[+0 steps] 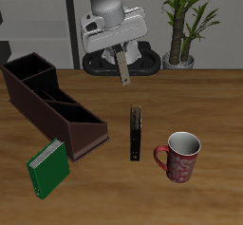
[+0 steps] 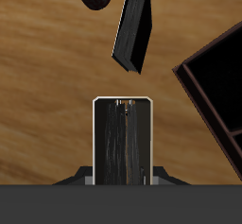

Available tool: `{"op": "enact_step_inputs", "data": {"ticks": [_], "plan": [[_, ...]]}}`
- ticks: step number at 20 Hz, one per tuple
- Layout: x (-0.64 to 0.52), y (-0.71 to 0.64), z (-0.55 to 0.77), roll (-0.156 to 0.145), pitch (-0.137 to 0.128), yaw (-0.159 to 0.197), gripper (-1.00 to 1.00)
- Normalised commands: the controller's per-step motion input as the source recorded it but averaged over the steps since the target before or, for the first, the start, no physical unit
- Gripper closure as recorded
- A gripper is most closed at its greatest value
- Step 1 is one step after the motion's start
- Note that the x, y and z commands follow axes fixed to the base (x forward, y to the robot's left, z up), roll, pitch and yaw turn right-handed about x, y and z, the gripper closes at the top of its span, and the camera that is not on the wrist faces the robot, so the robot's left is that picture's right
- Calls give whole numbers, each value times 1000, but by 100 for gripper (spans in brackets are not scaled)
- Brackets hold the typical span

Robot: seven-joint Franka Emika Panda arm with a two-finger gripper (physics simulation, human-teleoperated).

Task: Place the yellow book into the right desk caddy's back compartment

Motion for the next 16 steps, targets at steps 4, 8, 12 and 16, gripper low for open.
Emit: {"op": "enact_step_inputs", "data": {"ticks": [4,8,12,16], "plan": [[100,-630,156,-95,-31,160,100],[72,-474,122,-53,-15,82,100],[-28,-405,9,-71,1,82,100],[-117,-296,21,-47,-30,109,100]]}}
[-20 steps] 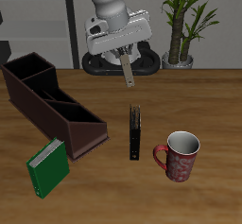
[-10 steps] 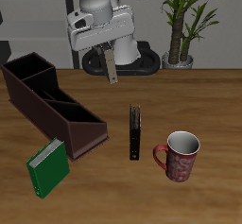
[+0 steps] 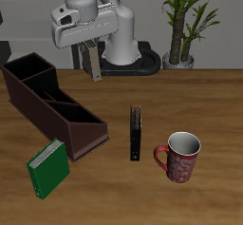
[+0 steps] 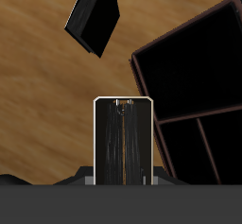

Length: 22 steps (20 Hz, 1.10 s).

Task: Place the yellow book into the right desk caddy's back compartment

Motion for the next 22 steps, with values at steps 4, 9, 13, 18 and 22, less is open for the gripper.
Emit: {"op": "enact_step_inputs", "data": {"ticks": [4,9,13,18,22], "plan": [[-59,-407,150,-30,-21,134,100],[13,-448,132,-53,-34,72,100],[62,-579,107,-41,8,61,100],[-47,-442,78,-61,-26,14,100],[-35,-166,-18,-4,-12,75,100]]}}
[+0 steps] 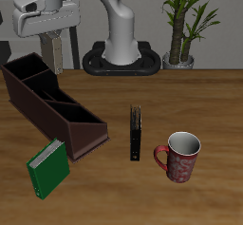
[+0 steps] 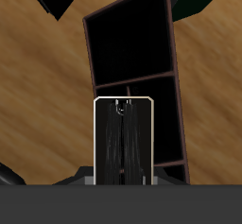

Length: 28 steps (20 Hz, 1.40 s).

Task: Place the yellow book into the right desk caddy's back compartment

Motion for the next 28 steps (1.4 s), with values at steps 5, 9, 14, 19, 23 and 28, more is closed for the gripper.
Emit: {"op": "enact_step_inputs", "data": {"ticks": [5,9,14,19,23,28], "plan": [[63,-164,76,-14,-25,72,100],[96,-273,118,-8,-43,147,100],[85,-298,49,-46,-20,94,100],[39,-14,-82,21,-11,109,100],[118,73,31,-6,-26,31,100],[134,24,51,-14,-28,-9,100]]}}
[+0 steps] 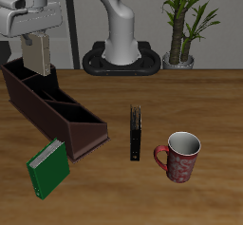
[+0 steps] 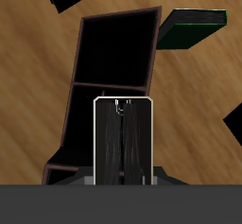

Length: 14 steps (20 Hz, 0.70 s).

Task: Place the yellow book into the right desk caddy's back compartment

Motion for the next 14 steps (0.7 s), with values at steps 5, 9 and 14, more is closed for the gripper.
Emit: {"op": "enact_step_inputs", "data": {"ticks": [5,9,14], "plan": [[107,-159,162,-79,-43,-143,100],[56,83,-57,-1,-7,-54,100],[92,154,-70,10,-19,-35,100]]}}
